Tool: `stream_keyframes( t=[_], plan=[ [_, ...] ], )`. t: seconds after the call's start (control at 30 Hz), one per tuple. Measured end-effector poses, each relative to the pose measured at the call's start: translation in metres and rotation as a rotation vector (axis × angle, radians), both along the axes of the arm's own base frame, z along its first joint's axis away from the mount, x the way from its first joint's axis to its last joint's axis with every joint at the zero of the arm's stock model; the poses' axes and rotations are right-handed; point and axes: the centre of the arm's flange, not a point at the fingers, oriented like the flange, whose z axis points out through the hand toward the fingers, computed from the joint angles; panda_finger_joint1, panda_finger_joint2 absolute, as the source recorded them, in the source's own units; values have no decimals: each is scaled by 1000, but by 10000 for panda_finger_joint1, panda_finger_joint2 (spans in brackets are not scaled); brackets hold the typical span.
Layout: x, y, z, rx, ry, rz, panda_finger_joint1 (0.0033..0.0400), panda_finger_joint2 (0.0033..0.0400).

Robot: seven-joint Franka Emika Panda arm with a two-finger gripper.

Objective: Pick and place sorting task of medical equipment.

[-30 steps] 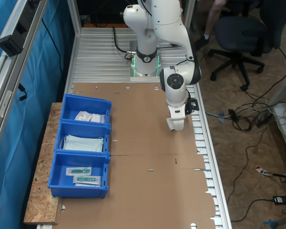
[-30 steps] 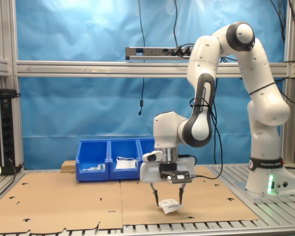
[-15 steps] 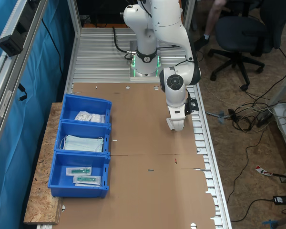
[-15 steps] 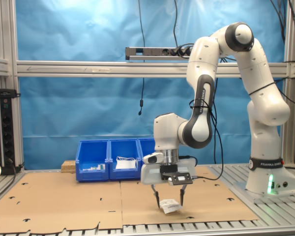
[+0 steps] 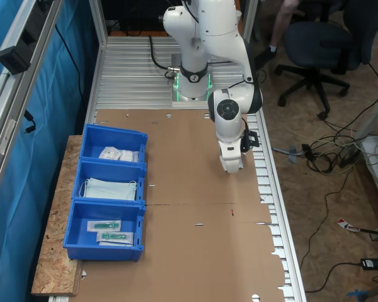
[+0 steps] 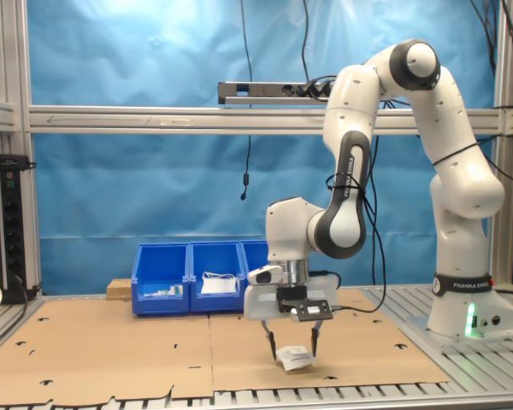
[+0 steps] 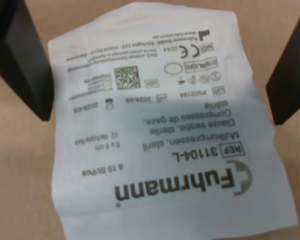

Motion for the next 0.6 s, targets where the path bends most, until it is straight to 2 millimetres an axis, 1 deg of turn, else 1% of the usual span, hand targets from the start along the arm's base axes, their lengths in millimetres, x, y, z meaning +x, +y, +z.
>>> stream_keyframes(
  t=[0.27, 0.6],
  plan=[
    [0, -4, -1, -3, 1, 3, 400, 400],
    [-1, -2, -2, -2, 0, 20, 400, 400]
  ],
)
